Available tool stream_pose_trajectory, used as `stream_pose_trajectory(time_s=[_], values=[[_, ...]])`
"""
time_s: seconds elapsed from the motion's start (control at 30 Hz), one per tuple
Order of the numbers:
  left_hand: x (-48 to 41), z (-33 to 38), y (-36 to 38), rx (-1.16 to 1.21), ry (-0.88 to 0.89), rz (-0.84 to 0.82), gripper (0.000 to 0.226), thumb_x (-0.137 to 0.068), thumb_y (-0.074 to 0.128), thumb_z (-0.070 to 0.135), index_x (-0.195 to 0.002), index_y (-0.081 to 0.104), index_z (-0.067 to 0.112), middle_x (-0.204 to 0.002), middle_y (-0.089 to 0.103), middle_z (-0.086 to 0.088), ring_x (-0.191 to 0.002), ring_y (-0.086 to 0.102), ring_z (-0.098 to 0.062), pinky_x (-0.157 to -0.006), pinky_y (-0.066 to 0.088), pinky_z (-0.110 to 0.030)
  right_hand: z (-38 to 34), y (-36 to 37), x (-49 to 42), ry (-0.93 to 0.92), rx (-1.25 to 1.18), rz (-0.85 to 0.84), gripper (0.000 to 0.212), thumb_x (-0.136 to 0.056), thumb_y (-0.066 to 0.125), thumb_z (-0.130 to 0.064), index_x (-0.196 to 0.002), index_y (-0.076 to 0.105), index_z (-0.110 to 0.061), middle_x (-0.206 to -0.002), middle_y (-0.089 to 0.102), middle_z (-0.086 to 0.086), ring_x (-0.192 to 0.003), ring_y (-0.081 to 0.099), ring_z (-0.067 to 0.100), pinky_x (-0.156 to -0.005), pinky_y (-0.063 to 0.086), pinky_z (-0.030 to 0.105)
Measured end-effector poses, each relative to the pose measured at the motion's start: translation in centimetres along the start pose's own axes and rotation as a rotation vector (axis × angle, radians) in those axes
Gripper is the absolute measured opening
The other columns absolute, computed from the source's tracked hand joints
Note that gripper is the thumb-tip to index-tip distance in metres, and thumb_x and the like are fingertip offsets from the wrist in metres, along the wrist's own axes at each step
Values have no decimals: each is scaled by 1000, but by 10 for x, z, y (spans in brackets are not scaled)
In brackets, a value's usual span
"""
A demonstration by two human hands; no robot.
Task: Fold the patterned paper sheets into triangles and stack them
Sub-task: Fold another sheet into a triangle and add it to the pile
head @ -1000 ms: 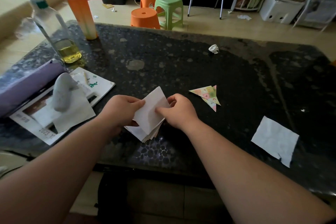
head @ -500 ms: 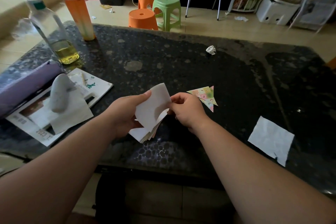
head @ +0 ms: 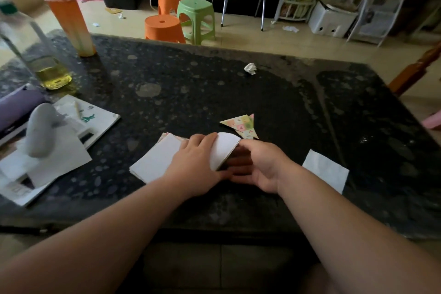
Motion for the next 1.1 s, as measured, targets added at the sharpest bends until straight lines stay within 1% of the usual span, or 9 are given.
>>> stream_pose_trajectory(time_s=[0.1, 0.23, 0.37, 0.47, 0.6, 0.7, 0.9, 1.0, 1.1], values=[[-2, 9, 20, -53, -35, -44, 107, -74, 77, 68, -156, 18, 32, -155, 34, 2, -142, 32, -27, -112, 36, -45, 11, -27, 7, 2, 185, 26, 28, -101, 62, -34, -119, 67, -12, -109, 73, 18, -99, 72, 32, -80, 62, 45], [-8, 15, 26, 98, -46, -79, 114, -66, 82, 68, -156, 22, 30, -155, 37, 2, -142, 35, -24, -116, 36, -45, 22, -43, 8, -15, 147, -26, 24, -102, 64, -30, -113, 70, -9, -101, 76, 17, -93, 73, 29, -83, 62, 42], [-7, 21, 25, 274, -78, -141, 115, -62, 85, 68, -154, 26, 33, -147, 46, 7, -123, 51, -16, -101, 49, -39, 13, -43, 7, -97, 99, -157, 25, -99, 66, -26, -113, 75, -8, -108, 76, 18, -92, 73, 26, -88, 61, 43], [-7, 28, 21, 331, -115, -217, 113, -65, 84, 66, -155, 22, 36, -144, 47, 11, -116, 51, -11, -96, 49, -33, 8, -40, 7, -160, 129, -230, 25, -95, 70, -25, -115, 76, -10, -111, 76, 15, -95, 74, 23, -82, 61, 39], [-9, 28, 25, 522, -141, -298, 113, -47, 88, 74, -144, 38, 44, -128, 59, 14, -111, 62, -11, -95, 56, -40, 2, -40, 6, -199, 142, -228, 21, -95, 71, -19, -114, 76, -12, -108, 78, 7, -100, 76, 21, -80, 61, 36], [-10, 27, 30, 741, -153, -328, 117, -31, 92, 74, -135, 52, 40, -119, 70, 9, -108, 69, -15, -96, 58, -42, -3, -41, 4, -210, 137, -182, 17, -97, 69, -17, -111, 77, -12, -105, 79, 4, -97, 76, 21, -76, 61, 33], [-12, 24, 38, 881, -211, -398, 100, -46, 97, 54, -133, 55, 32, -119, 72, 2, -110, 71, -21, -96, 58, -46, -4, -44, 4, -195, 122, -138, 15, -99, 64, -14, -106, 76, -11, -103, 79, 8, -94, 76, 24, -72, 61, 35], [-12, 26, 34, 701, -165, -324, 78, -63, 93, 44, -131, 55, 34, -114, 72, 6, -106, 70, -16, -92, 59, -44, -3, -42, 2, -185, 69, -132, 19, -99, 59, -12, -110, 74, -7, -103, 78, 13, -86, 75, 24, -65, 59, 35], [-12, 25, 30, 548, -191, -242, 61, -76, 85, 33, -128, 53, 37, -110, 69, 8, -99, 69, -14, -85, 62, -41, -1, -40, 2, -187, 50, -141, 20, -99, 61, -17, -113, 74, -10, -105, 78, 13, -96, 74, 28, -67, 59, 38]])
Point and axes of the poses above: each hand's wrist, its own x-axis away from the middle knuckle, its own y-axis out of the palm, z = x × y, the point moved 6 cm from there along -x, towards the middle knuckle
